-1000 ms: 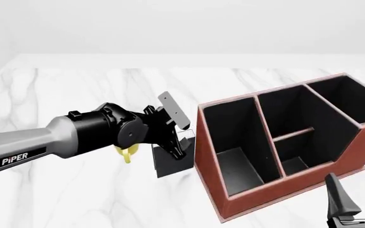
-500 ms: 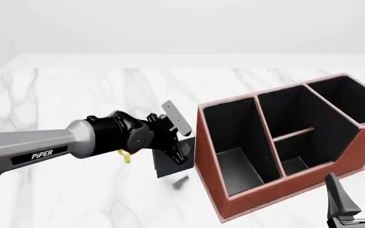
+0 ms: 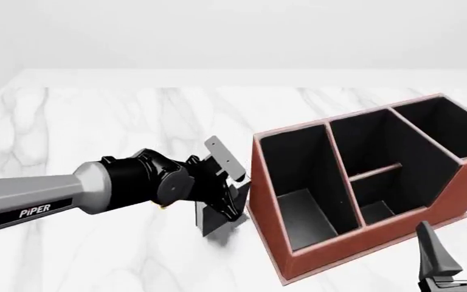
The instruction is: Pick up the book and place it in the back compartment of the caddy.
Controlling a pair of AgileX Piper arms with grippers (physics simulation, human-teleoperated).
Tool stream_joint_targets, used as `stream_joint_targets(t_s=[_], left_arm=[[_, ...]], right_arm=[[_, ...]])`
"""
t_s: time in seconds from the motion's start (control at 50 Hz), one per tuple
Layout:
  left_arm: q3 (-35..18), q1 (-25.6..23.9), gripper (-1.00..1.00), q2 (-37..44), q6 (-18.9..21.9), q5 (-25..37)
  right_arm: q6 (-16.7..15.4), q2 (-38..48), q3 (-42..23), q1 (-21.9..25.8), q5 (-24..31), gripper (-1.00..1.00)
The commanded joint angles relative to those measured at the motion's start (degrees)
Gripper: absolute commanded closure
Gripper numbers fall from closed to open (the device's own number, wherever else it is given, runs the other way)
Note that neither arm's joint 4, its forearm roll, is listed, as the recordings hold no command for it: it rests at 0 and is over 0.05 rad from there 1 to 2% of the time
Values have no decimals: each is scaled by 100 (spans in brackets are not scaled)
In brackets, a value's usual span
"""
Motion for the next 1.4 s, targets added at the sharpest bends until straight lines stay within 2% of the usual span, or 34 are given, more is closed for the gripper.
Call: stream_joint_targets(t_s=[0.02,0.2,0.32,0.36,0.46,0.52,0.64,0.66,0.72,0.86,0.92,1.02,1.04,1.16,1.26,1.38,1.4], left_arm=[[313,-14,100,-458,44,488],[63,-133,100,-1276,209,1374],[-291,-322,100,-1622,114,1881],[-756,-676,100,-1953,-117,2382],[-1369,-760,100,-2082,-178,2945],[-1683,-658,100,-2086,96,3327],[-2791,-551,100,-2122,531,4093],[-2796,-551,100,-2121,531,4096],[-3586,-545,100,-1985,701,4474],[-4632,-564,100,-1632,1034,4986],[-5289,-724,100,-1417,1067,5244],[-6085,-941,100,-1046,1208,5383],[-6252,-986,100,-939,1129,5383],[-6618,-913,100,-490,1338,5383],[-6882,-1026,100,-280,1357,5383],[-7579,-1479,100,118,1303,5384],[-7675,-1585,100,172,1174,5384]], right_arm=[[6,-111,2,-2,93,-100],[13,-78,-5,2,55,-100],[7,-87,-5,5,60,-100],[7,-139,-1,2,107,-100],[4,-129,-5,0,100,-100],[-8,-111,-5,2,82,-100],[-10,-134,-6,4,100,-100],[-10,-135,-6,4,101,-100],[-13,-154,-6,7,114,-100],[-15,-161,-8,2,115,-100],[-13,-150,-7,7,103,-100],[-21,-169,-3,14,113,-100],[-16,-177,0,15,119,-100],[11,-161,-8,12,113,-100],[-5,-148,-6,15,104,-100],[-8,-141,-5,9,101,-100],[-7,-149,-2,9,108,-100]])
